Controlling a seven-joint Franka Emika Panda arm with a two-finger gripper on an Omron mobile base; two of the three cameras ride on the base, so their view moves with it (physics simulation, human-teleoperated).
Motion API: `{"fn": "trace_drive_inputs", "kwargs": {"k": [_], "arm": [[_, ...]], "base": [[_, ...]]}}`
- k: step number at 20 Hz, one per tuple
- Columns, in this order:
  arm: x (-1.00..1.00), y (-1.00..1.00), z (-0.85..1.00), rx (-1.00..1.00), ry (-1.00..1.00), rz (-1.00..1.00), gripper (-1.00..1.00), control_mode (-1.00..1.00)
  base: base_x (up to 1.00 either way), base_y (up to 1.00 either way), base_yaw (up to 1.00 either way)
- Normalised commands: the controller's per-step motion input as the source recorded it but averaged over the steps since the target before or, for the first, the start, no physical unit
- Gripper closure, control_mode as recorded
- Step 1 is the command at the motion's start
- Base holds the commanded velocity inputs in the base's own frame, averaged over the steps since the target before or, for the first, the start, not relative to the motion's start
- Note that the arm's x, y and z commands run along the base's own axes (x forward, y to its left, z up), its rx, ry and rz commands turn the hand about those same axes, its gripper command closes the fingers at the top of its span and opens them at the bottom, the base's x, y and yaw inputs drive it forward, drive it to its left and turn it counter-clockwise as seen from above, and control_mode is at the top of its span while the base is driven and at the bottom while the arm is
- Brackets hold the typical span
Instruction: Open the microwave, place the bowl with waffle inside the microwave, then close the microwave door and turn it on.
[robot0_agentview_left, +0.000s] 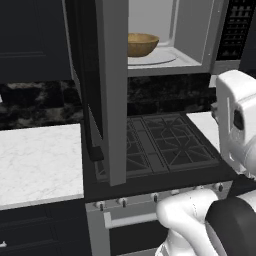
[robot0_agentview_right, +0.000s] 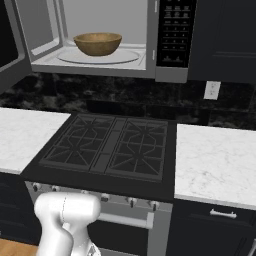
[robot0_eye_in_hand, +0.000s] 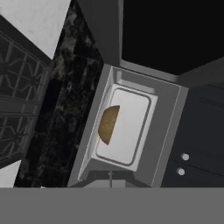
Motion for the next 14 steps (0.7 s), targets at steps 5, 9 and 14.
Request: {"fn": "trace_drive_inputs", "kwargs": {"k": [5,9,14], "arm": [[-0.49,0.53,-0.15,-0.05,0.03,0.0,1.0,-1.0],[-0.69,0.58,-0.09,-0.04,0.0,-0.01,1.0,-1.0],[-0.46,0.7,-0.06,-0.04,0.01,-0.08,1.0,-1.0]], "base": [[0.0,0.0,0.0],[0.0,0.0,0.0],[0.0,0.0,0.0]]}}
